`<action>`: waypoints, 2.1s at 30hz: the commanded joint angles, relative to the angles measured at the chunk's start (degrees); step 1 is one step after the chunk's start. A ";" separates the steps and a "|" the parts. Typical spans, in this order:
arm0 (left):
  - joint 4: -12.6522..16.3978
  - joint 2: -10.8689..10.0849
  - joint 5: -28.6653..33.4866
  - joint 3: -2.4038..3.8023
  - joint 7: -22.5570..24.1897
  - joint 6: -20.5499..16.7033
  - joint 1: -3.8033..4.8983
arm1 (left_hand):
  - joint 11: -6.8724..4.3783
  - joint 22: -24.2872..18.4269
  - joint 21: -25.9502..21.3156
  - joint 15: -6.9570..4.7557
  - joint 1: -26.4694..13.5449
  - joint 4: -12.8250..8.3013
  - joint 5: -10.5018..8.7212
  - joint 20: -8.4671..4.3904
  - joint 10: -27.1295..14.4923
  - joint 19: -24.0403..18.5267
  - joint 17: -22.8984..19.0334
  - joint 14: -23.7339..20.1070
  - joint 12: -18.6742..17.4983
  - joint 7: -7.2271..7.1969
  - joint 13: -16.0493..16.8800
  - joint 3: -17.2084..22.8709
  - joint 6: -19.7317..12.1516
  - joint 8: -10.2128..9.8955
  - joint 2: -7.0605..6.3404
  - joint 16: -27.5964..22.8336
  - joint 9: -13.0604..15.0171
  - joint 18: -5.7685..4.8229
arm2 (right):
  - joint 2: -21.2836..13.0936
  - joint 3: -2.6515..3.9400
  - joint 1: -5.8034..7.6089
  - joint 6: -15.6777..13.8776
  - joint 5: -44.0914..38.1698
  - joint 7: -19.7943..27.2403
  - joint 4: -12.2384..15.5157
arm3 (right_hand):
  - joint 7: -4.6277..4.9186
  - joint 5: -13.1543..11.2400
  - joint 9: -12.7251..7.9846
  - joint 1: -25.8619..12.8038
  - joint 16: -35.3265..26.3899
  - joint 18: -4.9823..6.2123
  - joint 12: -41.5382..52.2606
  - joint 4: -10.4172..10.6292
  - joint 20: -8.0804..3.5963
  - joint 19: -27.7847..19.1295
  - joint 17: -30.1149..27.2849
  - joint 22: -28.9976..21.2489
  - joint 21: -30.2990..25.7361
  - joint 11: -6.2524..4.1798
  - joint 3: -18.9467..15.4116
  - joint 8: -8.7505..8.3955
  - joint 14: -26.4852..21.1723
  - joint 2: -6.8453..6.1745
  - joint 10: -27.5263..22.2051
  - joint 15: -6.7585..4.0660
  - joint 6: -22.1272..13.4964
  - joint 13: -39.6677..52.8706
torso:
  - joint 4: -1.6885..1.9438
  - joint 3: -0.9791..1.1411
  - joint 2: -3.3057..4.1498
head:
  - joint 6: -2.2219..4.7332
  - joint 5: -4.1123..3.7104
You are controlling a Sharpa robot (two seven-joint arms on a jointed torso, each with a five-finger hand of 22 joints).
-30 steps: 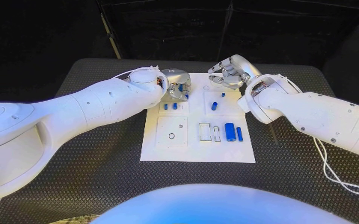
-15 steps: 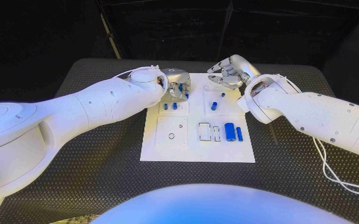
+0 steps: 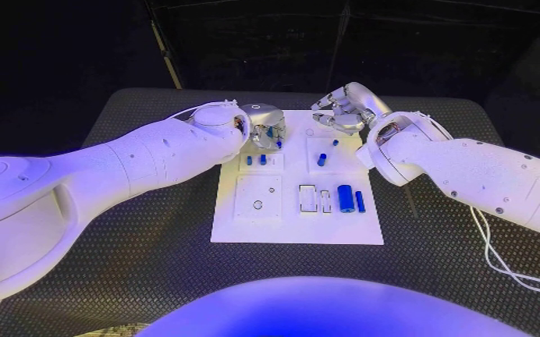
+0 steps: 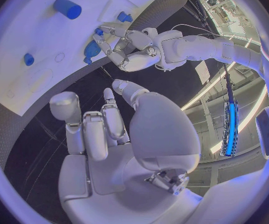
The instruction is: Assemble the parts on the task board
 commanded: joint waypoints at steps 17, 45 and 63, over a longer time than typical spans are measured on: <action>8.23 -5.97 4.90 3.47 -0.70 -3.30 0.03 | 0.16 7.14 0.78 -0.05 -2.01 -0.31 -0.07 -0.15 1.79 0.36 -0.28 2.13 -2.61 0.41 -0.26 2.81 1.20 -1.19 -1.62 0.34 0.04 -0.72 | -0.23 0.05 0.10 0.29 0.07 0.54 -0.04 | -0.13 0.23 -0.01 0.41 -0.37 0.56 0.13 0.00 0.05 -0.54 8.97 -0.09 -0.35 -0.06 -0.21 0.16 4.57 -0.03 -0.08 -0.01 -0.32 0.15 | 0.01 0.04 -0.05 | -0.01 0.46; 9.87 -11.74 6.51 3.65 -3.46 1.25 -0.96 | 0.20 7.38 1.07 -0.01 -3.09 -0.02 -0.13 -0.08 2.04 0.35 -0.64 2.04 -3.39 0.38 -0.26 3.18 1.37 -1.59 -2.11 0.23 0.02 -0.75 | -0.28 0.04 0.09 0.30 0.07 0.58 -0.19 | -0.13 0.23 -0.01 0.41 -0.37 0.56 0.13 0.00 0.05 -0.54 8.97 -0.09 -0.35 -0.06 -0.21 0.16 4.57 -0.03 -0.08 -0.01 -0.32 0.15 | -0.02 0.02 0.08 | -0.01 0.83; 7.68 -9.46 6.57 3.65 -3.69 2.20 -1.21 | 0.21 7.47 1.30 0.00 -3.25 0.03 -0.13 -0.06 2.13 0.38 -0.87 1.98 -3.50 0.42 -0.24 3.26 1.42 -1.65 -2.15 0.10 0.02 -0.79 | -0.18 0.04 0.10 0.33 0.07 0.57 -0.18 | -0.14 0.24 0.00 0.41 -0.38 0.57 0.14 0.04 0.05 -0.55 8.96 -0.10 -0.35 -0.06 -0.26 0.19 4.57 -0.01 -0.07 -0.01 -0.31 0.16 | -0.03 0.01 0.09 | -0.01 0.99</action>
